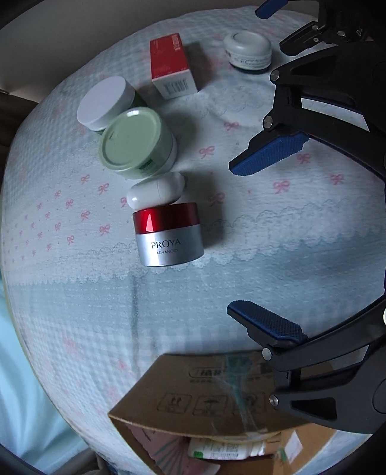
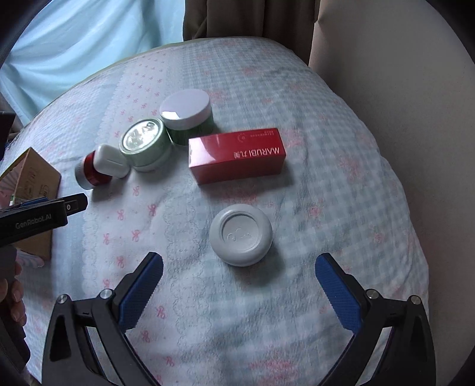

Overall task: Organize rigid objects
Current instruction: 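Grasp the silver-red PROYA jar with the left tool while the right tool grasps the small white round case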

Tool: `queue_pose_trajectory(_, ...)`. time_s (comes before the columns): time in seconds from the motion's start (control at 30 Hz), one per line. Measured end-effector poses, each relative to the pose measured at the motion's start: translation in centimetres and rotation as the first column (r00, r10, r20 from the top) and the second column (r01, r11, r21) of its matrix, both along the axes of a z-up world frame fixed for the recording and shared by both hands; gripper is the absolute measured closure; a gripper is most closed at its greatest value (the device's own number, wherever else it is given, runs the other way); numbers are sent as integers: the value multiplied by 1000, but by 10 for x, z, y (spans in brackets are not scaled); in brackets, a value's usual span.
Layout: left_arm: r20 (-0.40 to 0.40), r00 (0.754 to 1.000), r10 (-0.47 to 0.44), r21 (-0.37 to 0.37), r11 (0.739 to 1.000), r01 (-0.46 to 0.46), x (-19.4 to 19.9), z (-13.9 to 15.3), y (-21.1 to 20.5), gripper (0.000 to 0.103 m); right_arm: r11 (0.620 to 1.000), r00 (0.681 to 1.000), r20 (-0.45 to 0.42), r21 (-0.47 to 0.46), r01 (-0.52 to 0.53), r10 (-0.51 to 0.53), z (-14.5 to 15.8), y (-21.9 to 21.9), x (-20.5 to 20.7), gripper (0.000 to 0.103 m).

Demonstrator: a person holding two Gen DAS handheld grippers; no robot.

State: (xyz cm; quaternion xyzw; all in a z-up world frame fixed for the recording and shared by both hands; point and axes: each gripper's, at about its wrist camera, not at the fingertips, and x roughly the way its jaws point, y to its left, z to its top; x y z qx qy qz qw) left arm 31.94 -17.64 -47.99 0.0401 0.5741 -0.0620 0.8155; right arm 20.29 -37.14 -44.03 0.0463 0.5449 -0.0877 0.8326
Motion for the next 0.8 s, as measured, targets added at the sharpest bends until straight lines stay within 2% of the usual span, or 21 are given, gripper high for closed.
queue_pose_trajectory(0.17,36,999,2,6,1000,-3,15,-8,1,18,999,999,-12,19,33,-33,-22,-3,5,1)
queue_pose_trajectory(0.47,41,999,-30,9,1000,30,35,-16,-9,18,999,999,-22,-3,41,-41,-33,1,24,3)
queue_pose_trajectory(0.5,37,999,-34,8,999,34,37,-19,-10,25,999,999,-26,-3,41,-41,-35,1,27,5)
queue_pose_trajectory(0.53,31,999,-37,5,999,37,38,-21,-10,36,999,999,-30,0,40,-40,-37,1,30,8)
queue_pose_trajectory(0.6,13,999,-37,4,999,37,42,-25,-10,47,999,998,-47,7,40,-40,-41,2,35,21)
queue_pose_trajectory(0.67,7,999,-36,-18,999,36,45,-26,-9,49,999,997,-59,-3,51,-51,-45,1,39,28)
queue_pose_trajectory(0.73,9,999,-46,-44,998,46,46,-25,-9,60,998,996,-58,-13,62,-63,-46,0,40,33)
queue_pose_trajectory(0.8,9,998,-55,-40,998,55,47,-24,-11,61,996,995,-59,-42,74,-77,-44,-1,39,50)
